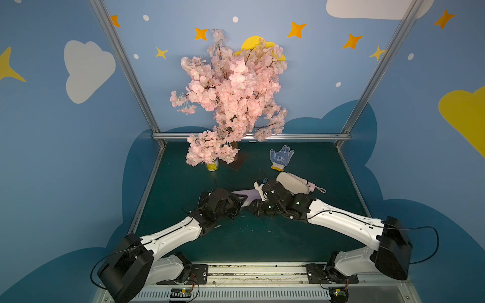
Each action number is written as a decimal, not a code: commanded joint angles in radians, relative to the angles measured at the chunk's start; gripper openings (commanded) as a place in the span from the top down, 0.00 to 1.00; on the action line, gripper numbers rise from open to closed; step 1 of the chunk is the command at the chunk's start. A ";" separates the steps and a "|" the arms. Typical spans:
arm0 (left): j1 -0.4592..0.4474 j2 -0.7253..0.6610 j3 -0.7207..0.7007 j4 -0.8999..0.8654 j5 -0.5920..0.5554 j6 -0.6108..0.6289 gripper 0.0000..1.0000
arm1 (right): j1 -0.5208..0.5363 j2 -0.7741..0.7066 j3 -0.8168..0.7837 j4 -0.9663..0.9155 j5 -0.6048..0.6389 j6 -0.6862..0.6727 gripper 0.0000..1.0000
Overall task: Put umbrellas into zippered umbrella sleeves
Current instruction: Zip the zipper on the umbrella sleeve.
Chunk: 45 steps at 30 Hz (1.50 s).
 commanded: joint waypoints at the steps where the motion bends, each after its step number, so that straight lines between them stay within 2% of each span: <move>1: -0.009 -0.005 0.038 0.052 -0.006 0.009 0.97 | 0.010 0.023 0.042 0.032 0.029 -0.022 0.60; 10: -0.040 -0.004 0.029 0.047 -0.035 -0.017 0.97 | 0.030 0.087 0.089 0.029 0.090 -0.005 0.71; 20: -0.044 0.005 0.029 0.059 -0.032 -0.022 0.97 | 0.033 0.127 0.132 -0.050 0.141 -0.043 0.76; 28: -0.053 0.003 0.032 0.053 -0.040 -0.019 0.97 | 0.037 0.176 0.188 -0.085 0.189 -0.050 0.88; 32: -0.052 -0.007 0.023 0.053 -0.060 -0.019 0.97 | 0.037 0.174 0.189 -0.121 0.218 -0.048 0.94; 37: -0.025 -0.062 0.001 0.024 -0.084 0.011 0.97 | 0.031 0.164 0.195 -0.257 0.267 -0.081 1.00; 43: 0.028 -0.124 -0.020 -0.009 -0.059 0.060 0.97 | 0.008 0.084 0.101 -0.293 0.287 -0.128 1.00; 45: 0.043 -0.134 -0.022 -0.014 -0.043 0.072 0.97 | -0.006 0.052 0.077 -0.272 0.227 -0.172 1.00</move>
